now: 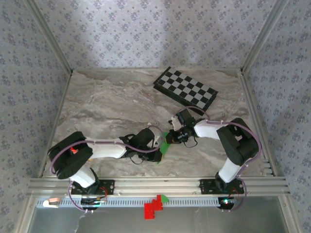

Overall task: Fold a paper plane with a square sheet of paper (pick it up from the middle)
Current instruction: Fold the wing for the fifth time at the center of the table.

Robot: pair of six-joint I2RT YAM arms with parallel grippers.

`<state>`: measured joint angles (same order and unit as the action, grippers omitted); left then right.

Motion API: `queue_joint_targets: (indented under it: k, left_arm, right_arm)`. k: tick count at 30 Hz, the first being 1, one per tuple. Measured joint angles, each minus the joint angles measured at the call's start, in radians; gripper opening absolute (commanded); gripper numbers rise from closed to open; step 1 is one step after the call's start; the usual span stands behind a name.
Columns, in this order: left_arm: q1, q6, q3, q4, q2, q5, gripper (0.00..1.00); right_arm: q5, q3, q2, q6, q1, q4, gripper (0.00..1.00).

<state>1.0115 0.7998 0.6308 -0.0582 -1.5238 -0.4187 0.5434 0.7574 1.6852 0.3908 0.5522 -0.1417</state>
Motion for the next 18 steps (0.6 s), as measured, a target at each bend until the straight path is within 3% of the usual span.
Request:
queue_joint_targets:
  k: [4, 18]
  left_arm:
    - [0.005, -0.014, 0.000, 0.039, 0.038, -0.001, 0.07]
    - [0.005, -0.025, 0.000, 0.055, -0.037, -0.006, 0.07]
  right_arm:
    - [0.000, 0.000, 0.000, 0.000, 0.000, 0.000, 0.12]
    - [0.006, 0.001, 0.004, 0.000, 0.000, 0.000, 0.11]
